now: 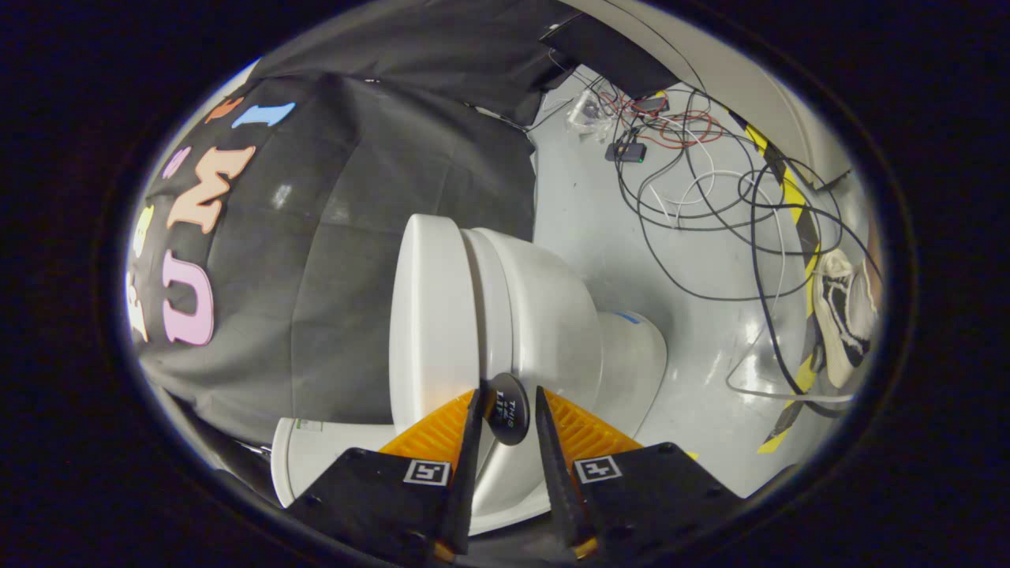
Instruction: Open the toilet lid.
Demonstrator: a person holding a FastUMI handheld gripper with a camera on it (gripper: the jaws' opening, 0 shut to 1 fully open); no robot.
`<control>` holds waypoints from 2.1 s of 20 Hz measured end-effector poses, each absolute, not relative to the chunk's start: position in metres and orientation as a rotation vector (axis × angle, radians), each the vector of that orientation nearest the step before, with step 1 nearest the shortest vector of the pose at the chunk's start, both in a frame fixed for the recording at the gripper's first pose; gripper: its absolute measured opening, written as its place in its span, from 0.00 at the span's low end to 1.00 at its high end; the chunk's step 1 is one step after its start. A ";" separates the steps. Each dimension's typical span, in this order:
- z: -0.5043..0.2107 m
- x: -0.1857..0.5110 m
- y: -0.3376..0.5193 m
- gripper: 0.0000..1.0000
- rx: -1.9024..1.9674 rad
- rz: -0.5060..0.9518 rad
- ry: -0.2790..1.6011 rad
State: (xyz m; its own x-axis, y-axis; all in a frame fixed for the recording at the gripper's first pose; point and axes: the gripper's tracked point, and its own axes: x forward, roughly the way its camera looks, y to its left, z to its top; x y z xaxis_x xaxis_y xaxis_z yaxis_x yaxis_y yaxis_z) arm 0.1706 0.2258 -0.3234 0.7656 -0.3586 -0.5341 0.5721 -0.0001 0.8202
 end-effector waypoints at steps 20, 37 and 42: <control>-0.324 0.173 0.226 0.26 1.314 -0.739 0.200; -0.303 0.173 0.226 0.01 1.294 -0.768 0.128; -0.258 0.178 0.231 0.01 1.148 -0.744 0.126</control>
